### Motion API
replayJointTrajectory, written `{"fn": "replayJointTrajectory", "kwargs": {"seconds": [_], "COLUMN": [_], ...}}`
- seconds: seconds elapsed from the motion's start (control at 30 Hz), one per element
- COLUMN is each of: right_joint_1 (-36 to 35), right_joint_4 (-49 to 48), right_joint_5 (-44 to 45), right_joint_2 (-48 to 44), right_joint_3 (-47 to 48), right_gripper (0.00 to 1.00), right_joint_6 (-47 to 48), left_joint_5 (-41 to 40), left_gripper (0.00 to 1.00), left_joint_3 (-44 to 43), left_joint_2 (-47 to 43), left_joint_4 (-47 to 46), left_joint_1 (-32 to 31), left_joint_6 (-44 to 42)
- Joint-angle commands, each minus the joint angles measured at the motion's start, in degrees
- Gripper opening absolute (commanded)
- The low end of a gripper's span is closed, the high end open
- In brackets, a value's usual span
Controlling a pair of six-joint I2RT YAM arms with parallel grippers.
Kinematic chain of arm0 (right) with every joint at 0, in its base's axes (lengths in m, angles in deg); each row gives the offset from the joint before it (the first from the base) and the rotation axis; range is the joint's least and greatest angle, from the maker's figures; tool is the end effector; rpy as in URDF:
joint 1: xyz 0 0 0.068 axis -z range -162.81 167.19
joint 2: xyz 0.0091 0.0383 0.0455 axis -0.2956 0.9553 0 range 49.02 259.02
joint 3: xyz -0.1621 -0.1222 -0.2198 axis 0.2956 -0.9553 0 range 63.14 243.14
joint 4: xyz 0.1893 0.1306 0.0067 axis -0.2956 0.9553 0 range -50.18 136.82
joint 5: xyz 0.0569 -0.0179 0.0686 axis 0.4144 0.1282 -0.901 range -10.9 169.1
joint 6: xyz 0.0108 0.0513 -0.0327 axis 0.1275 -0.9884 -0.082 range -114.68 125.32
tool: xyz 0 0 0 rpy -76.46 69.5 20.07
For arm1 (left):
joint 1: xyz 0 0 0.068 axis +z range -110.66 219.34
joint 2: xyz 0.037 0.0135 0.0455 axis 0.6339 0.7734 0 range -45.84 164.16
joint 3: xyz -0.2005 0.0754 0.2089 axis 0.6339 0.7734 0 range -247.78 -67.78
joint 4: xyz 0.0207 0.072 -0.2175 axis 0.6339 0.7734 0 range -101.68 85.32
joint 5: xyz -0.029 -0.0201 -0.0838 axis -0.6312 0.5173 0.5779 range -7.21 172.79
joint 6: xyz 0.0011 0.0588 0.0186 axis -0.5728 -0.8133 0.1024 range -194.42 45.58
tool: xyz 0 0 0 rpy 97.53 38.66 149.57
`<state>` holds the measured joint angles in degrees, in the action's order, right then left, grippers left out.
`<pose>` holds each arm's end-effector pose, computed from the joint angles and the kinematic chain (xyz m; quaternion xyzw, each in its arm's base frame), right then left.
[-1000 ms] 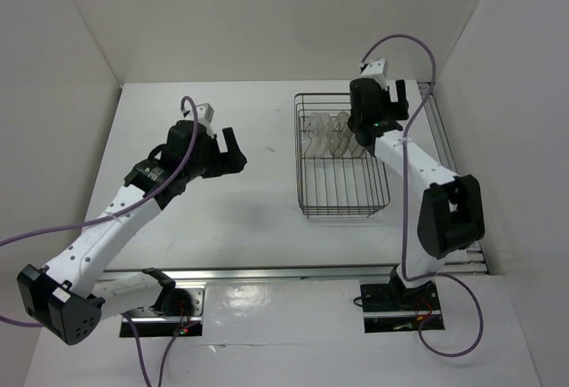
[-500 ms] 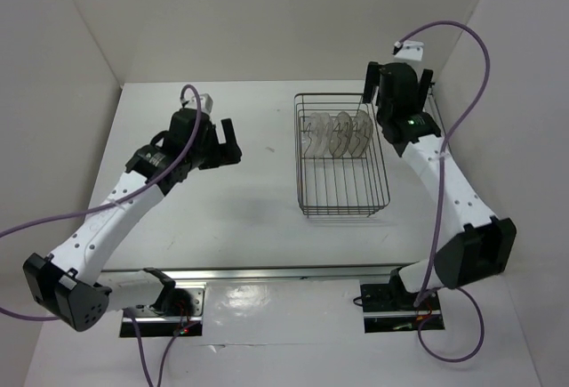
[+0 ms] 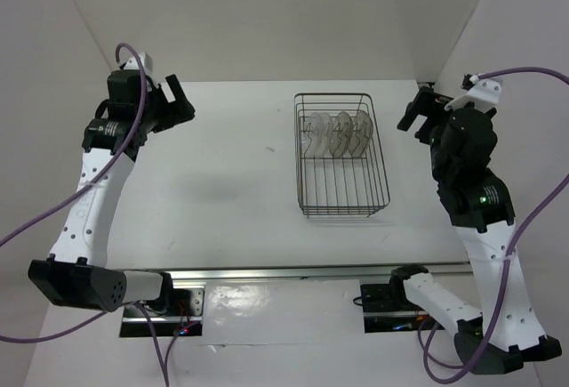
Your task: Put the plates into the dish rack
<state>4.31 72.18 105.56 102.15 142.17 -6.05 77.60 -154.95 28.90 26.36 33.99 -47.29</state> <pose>0.1256 0.0074 0.4797 0.1429 0.7279 -0.0305 0.6699 0.2446 -0.0187 0.4465 -0.1835 0.8256 -0.1120 0.5217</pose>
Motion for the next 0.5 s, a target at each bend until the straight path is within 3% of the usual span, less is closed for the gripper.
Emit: {"fn": "replayJointTrajectory", "kwargs": {"seconds": [0.0, 0.47], "right_joint_1": [-0.9, -4.4], "right_joint_4": [4.6, 5.1], "right_joint_5": [-1.1, 5.8], "right_joint_2": [-2.3, -4.4], "right_joint_3": [-2.2, -3.3], "right_gripper": [1.0, 1.0], "right_joint_6": [-0.3, -0.3], "left_joint_5": [6.3, 6.9], "left_gripper": [1.0, 1.0], "left_joint_3": [2.5, 6.3], "left_joint_2": [-3.0, -8.6], "left_joint_4": [-2.0, -3.6], "left_joint_1": [2.7, 3.2], "left_joint_6": [-0.2, -0.2]}}
